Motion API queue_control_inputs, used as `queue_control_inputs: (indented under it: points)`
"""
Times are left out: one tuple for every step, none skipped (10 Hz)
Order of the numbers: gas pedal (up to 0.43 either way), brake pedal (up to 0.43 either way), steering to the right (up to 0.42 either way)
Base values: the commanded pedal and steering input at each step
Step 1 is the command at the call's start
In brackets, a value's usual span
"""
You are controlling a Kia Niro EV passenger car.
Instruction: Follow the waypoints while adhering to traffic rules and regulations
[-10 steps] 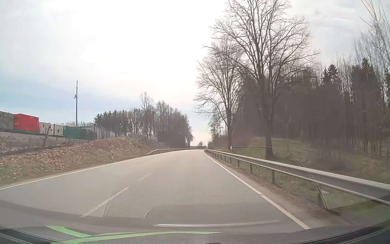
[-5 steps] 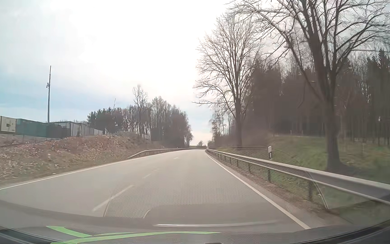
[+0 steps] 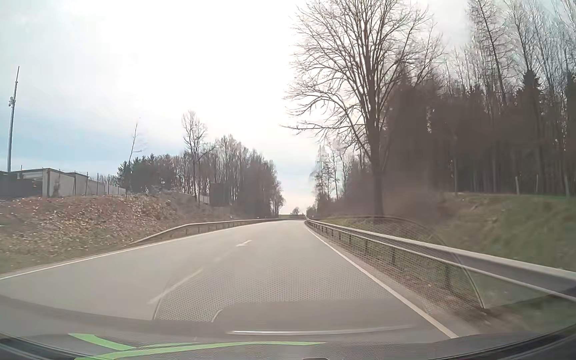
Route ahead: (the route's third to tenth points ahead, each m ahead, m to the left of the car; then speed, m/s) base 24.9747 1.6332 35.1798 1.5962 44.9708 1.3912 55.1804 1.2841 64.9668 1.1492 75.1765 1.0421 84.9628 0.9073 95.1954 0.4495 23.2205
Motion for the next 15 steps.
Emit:
queue_control_inputs:
  points:
    - [0.311, 0.000, 0.001]
    - [0.311, 0.000, 0.001]
    - [0.311, 0.000, 0.001]
    - [0.311, 0.000, 0.001]
    - [0.311, 0.000, 0.002]
    - [0.311, 0.000, 0.002]
    - [0.311, 0.000, 0.001]
    - [0.311, 0.000, 0.002]
    - [0.311, 0.000, 0.002]
    - [0.311, 0.000, 0.002]
    - [0.311, 0.000, 0.003]
    - [0.311, 0.000, 0.004]
    - [0.311, 0.000, 0.004]
    - [0.311, 0.000, 0.004]
    - [0.311, 0.000, 0.004]
